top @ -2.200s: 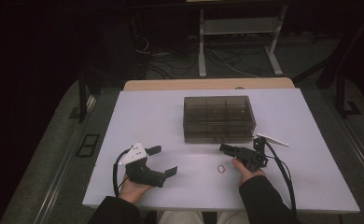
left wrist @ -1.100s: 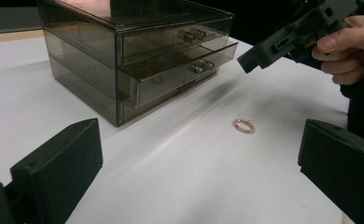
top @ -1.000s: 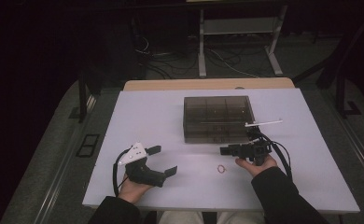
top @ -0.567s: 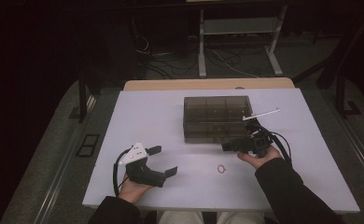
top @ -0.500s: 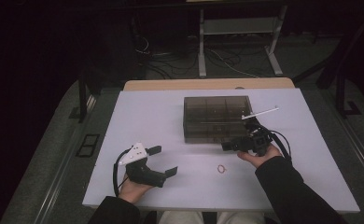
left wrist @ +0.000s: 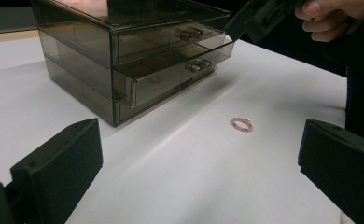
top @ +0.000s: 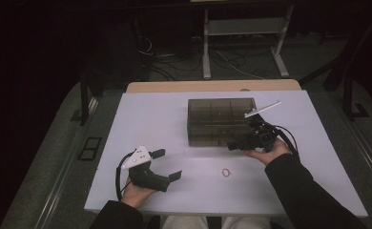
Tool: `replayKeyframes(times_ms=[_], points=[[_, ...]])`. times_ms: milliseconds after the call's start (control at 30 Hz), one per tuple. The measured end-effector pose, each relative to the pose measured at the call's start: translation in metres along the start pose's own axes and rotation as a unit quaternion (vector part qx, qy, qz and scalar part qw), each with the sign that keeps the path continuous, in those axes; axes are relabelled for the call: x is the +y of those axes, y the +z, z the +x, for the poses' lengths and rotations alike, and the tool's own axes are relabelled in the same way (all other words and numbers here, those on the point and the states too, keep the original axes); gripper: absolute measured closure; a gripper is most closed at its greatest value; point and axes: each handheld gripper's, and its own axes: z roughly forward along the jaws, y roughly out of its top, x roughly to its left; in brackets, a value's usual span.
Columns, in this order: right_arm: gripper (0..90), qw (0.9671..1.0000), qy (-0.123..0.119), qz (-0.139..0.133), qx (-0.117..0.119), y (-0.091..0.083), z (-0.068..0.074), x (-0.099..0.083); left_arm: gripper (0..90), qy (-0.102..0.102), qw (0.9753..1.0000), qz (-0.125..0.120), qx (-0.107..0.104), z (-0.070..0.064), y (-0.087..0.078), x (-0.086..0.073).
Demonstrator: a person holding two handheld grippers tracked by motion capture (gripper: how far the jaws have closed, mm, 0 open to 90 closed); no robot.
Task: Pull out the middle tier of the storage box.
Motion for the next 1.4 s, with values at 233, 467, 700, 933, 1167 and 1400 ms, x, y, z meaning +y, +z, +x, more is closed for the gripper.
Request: replayKeyframes(times_ms=[233,467,700,933,1167,1400], points=[[42.3,0.9989,-0.046,0.000,0.006,0.001,-0.004,0.000,0.0,0.001,1.0000,0.001,0.000,0.000,0.000,0.000],[42.4,0.9894,-0.145,0.001,-0.008,0.005,-0.003,0.000,0.0,0.003,1.0000,0.003,0.001,0.000,0.000,0.000],[45.3,0.9786,-0.205,-0.010,-0.010,0.008,-0.004,-0.001,0.0,0.006,1.0000,0.004,0.000,-0.001,0.001,0.000],[51.4,0.9561,-0.292,-0.029,-0.002,0.008,-0.005,0.000,0.0,0.006,1.0000,0.004,-0.001,-0.001,0.001,0.000],[54.7,0.9591,-0.282,-0.025,0.000,0.012,-0.018,0.002,0.0,0.007,1.0000,0.005,-0.003,-0.001,0.001,0.000],[59.1,0.9604,-0.278,-0.018,0.011,0.017,-0.028,0.002,0.0,0.010,0.9999,0.007,-0.004,-0.002,0.002,0.000]])
